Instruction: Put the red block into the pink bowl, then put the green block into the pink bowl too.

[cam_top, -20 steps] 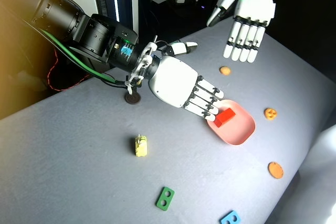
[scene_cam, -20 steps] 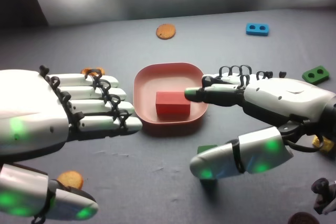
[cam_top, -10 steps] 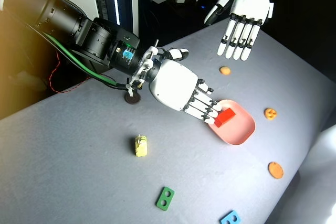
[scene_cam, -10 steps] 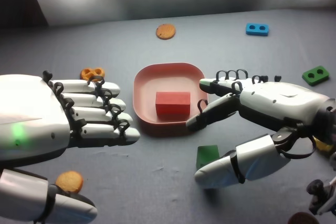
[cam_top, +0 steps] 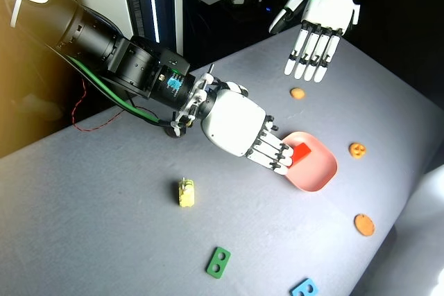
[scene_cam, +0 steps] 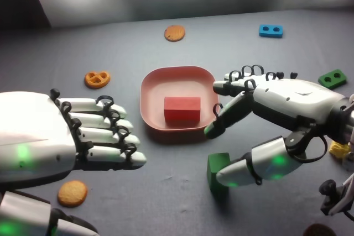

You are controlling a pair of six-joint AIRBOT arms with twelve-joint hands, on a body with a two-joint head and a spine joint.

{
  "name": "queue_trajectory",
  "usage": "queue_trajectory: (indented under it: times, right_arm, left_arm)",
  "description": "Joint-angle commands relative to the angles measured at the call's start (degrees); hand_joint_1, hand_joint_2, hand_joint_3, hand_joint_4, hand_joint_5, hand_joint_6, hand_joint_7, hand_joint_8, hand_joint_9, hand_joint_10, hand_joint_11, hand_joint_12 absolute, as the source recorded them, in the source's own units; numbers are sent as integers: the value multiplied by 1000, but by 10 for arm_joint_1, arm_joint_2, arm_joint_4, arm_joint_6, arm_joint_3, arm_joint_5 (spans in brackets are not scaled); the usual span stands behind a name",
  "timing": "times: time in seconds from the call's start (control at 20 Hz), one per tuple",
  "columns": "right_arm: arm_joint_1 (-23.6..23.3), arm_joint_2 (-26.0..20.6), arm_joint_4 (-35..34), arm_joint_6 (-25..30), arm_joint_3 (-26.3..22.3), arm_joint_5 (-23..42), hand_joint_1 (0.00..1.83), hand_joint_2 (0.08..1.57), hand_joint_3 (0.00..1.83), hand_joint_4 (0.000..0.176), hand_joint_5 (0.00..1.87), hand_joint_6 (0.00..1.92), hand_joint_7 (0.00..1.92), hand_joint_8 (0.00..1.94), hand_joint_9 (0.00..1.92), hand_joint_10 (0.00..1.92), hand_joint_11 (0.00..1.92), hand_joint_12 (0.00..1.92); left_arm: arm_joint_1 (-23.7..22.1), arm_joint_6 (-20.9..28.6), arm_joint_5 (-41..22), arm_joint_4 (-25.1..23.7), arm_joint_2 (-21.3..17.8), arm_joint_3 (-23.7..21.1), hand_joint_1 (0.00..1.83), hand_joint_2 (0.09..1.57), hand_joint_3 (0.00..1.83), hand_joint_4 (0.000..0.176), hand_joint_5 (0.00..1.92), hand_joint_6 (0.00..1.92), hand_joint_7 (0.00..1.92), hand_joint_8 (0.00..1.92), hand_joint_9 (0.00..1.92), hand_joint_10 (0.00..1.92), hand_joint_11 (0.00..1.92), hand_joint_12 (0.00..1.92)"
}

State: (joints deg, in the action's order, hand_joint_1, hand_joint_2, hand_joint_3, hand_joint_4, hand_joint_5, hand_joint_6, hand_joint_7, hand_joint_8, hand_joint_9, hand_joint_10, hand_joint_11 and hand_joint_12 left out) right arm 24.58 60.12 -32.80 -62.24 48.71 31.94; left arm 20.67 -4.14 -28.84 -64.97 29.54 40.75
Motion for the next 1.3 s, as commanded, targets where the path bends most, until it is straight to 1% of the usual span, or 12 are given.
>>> queue_trajectory:
  times: [0.0,0.15,0.25,0.3,0.35,0.5,0.6,0.75,0.95,1.05,1.1,1.25]
  right_arm:
    - [-3,-4,13,2,0,57,792,745,11,175,899,16,187,3,0,0,0,0]
    - [-2,-4,13,2,0,57,782,743,8,174,901,12,168,0,0,0,0,0]
    - [-2,-4,14,-1,0,56,749,758,14,176,875,2,187,8,0,0,0,0]
    - [-1,-4,14,-2,0,56,766,745,7,154,860,0,147,2,0,0,0,0]
    - [0,-4,14,-2,0,56,758,730,0,151,856,0,174,14,0,0,0,0]
    - [7,-2,21,-2,0,58,726,746,7,174,842,7,189,15,0,0,0,0]
    - [8,1,25,-2,0,58,710,747,6,172,834,3,171,6,0,0,0,0]
    - [10,5,26,-7,1,62,706,738,2,176,843,5,124,0,0,0,0,0]
    - [17,11,27,-10,4,63,705,743,4,147,803,0,142,4,0,0,0,0]
    - [20,14,27,-13,7,64,697,754,8,152,818,7,147,5,0,0,0,0]
    - [22,15,27,-13,8,64,665,769,15,171,805,1,108,1,0,0,0,0]
    - [28,19,27,-14,11,64,654,770,12,155,757,0,69,1,0,0,0,0]
  left_arm:
    - [-5,3,-32,21,-3,0,0,1238,0,0,295,2,254,3,182,4,12,267]
    - [-5,3,-30,21,-2,-1,0,1230,0,0,229,3,178,7,111,2,0,138]
    - [-5,3,-30,21,-2,-1,0,1243,0,0,283,5,233,4,153,2,0,236]
    - [-5,3,-30,21,-2,-1,0,1245,0,0,260,2,204,2,128,1,0,187]
    - [-5,3,-30,21,-2,-2,0,1247,0,0,303,2,252,6,178,5,0,307]
    - [-5,2,-29,21,0,-4,0,1235,0,0,282,3,239,5,171,4,0,302]
    - [-6,2,-26,21,1,-6,0,1243,0,0,298,4,257,5,190,6,0,367]
    - [-8,1,-23,20,7,-10,0,1242,0,0,256,3,201,1,121,2,0,156]
    - [-11,1,-17,20,16,-11,0,1245,2,0,259,0,212,2,141,1,0,204]
    - [-14,1,-13,20,18,-11,0,1254,2,0,231,0,179,1,108,0,0,123]
    - [-15,1,-12,20,18,-11,0,1248,1,0,260,0,213,2,140,2,0,207]
    - [-18,1,-9,19,19,-12,0,1264,3,0,257,1,199,1,121,3,0,158]
